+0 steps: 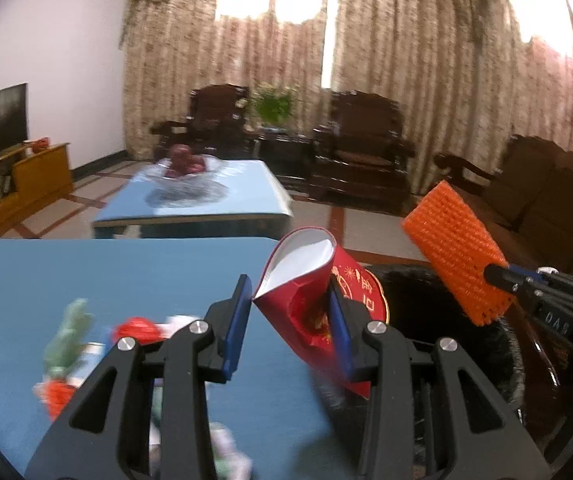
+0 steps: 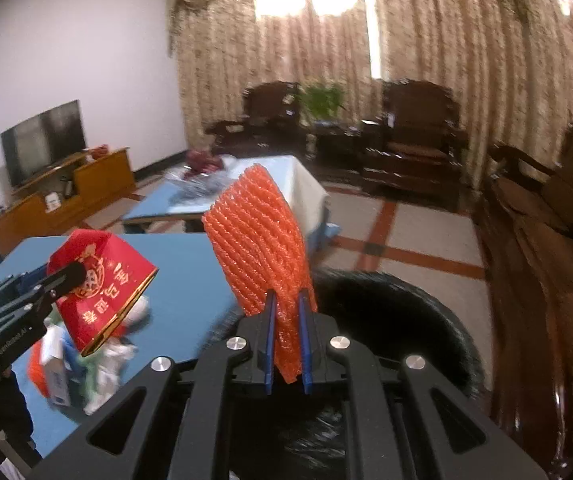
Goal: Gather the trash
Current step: 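Carry both items over the wastebasket and open both grippers to drop them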
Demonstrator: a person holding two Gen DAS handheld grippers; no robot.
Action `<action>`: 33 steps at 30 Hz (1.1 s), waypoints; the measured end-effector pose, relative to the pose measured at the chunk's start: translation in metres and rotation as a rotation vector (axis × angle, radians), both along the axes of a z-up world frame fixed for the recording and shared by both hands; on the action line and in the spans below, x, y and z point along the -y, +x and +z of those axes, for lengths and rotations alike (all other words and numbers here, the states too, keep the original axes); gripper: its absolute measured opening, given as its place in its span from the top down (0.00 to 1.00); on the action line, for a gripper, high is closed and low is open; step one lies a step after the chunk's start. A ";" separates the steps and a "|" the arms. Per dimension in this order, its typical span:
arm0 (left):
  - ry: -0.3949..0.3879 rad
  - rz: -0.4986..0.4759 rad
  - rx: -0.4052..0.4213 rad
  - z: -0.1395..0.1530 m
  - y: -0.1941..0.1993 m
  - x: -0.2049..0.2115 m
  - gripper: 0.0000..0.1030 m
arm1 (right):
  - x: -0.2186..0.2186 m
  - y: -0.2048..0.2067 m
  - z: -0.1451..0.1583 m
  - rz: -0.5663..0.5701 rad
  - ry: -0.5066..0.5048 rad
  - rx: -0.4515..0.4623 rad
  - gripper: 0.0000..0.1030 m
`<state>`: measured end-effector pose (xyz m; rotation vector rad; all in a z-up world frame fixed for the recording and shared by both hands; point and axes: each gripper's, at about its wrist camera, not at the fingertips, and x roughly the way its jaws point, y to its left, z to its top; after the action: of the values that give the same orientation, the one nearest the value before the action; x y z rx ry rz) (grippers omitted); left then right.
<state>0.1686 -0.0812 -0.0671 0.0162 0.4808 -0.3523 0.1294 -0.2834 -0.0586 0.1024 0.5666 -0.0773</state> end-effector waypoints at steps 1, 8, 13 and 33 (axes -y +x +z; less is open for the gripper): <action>0.000 -0.014 -0.009 -0.003 0.005 0.010 0.65 | 0.007 0.000 -0.004 -0.015 0.001 -0.010 0.90; 0.014 -0.105 -0.084 -0.045 0.025 0.071 0.65 | 0.051 0.001 -0.035 -0.101 0.007 -0.076 0.90; 0.023 -0.167 -0.141 -0.068 0.033 0.090 0.57 | 0.073 -0.002 -0.056 -0.161 -0.009 -0.118 0.83; 0.056 0.074 0.012 -0.024 -0.031 -0.051 0.25 | -0.012 -0.023 -0.029 -0.078 0.008 0.024 0.09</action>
<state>0.1375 -0.0305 -0.0915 0.0546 0.4784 -0.2656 0.1065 -0.2715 -0.0879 0.1333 0.5384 -0.1498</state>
